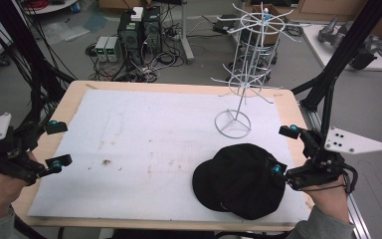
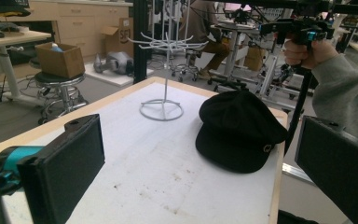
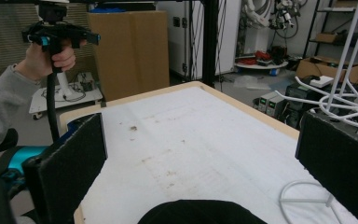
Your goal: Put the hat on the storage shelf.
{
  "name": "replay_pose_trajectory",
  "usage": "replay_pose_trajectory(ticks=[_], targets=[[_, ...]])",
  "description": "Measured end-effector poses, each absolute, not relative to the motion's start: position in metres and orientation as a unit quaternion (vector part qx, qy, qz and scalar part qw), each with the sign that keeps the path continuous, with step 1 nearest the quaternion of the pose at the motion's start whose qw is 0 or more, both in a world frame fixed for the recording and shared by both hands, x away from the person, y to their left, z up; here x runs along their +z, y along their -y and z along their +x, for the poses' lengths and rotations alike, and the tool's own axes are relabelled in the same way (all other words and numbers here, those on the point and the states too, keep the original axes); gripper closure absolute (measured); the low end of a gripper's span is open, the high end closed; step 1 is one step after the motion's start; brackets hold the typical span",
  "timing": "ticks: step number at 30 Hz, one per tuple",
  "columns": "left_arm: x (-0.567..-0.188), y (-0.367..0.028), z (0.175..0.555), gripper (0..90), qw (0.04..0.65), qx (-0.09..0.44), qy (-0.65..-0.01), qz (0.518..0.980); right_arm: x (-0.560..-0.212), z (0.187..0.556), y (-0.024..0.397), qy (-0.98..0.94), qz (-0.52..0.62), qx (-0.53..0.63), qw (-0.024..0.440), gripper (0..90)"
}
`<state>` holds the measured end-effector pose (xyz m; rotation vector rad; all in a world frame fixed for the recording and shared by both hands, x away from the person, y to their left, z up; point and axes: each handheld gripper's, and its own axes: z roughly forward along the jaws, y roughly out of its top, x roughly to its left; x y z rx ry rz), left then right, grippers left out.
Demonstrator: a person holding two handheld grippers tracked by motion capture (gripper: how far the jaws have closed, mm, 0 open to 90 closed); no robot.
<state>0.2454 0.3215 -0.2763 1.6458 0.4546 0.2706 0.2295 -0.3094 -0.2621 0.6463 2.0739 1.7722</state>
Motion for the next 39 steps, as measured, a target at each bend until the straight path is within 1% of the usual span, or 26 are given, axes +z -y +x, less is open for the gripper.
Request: replay_pose_trajectory(ticks=[9,18,24,27,29,31,34,35,37,38,39], targets=[[-0.277,-0.319,0.245,1.7,0.646,0.123,-0.202,0.726,-0.263,0.230,0.310,-0.729,0.228,0.623,0.167,0.9],[-0.279,-0.318,0.247,1.7,0.641,0.124,-0.203,0.730,-0.266,0.229,0.314,-0.732,0.227,0.619,0.175,0.9],[-0.279,-0.314,0.250,1.7,0.640,0.130,-0.202,0.730,-0.274,0.228,0.323,-0.734,0.229,0.614,0.180,0.9],[-0.278,-0.313,0.252,1.7,0.641,0.133,-0.204,0.728,-0.286,0.229,0.332,-0.730,0.236,0.617,0.177,0.9],[-0.278,-0.313,0.254,1.7,0.641,0.132,-0.203,0.728,-0.291,0.231,0.336,-0.726,0.237,0.618,0.184,0.9],[-0.279,-0.312,0.255,1.7,0.640,0.132,-0.204,0.729,-0.299,0.234,0.340,-0.724,0.241,0.623,0.172,0.9],[-0.279,-0.312,0.257,1.7,0.639,0.130,-0.204,0.730,-0.307,0.238,0.342,-0.730,0.245,0.616,0.168,0.9],[-0.280,-0.311,0.258,1.7,0.638,0.129,-0.205,0.731,-0.316,0.243,0.344,-0.734,0.252,0.611,0.155,0.9],[-0.280,-0.310,0.258,1.7,0.636,0.128,-0.205,0.733,-0.319,0.244,0.344,-0.736,0.254,0.610,0.149,0.9],[-0.281,-0.310,0.259,1.7,0.636,0.125,-0.204,0.734,-0.328,0.248,0.345,-0.738,0.255,0.611,0.128,1.0],[-0.282,-0.308,0.259,1.7,0.632,0.125,-0.201,0.738,-0.332,0.250,0.346,-0.739,0.255,0.611,0.121,0.9]])
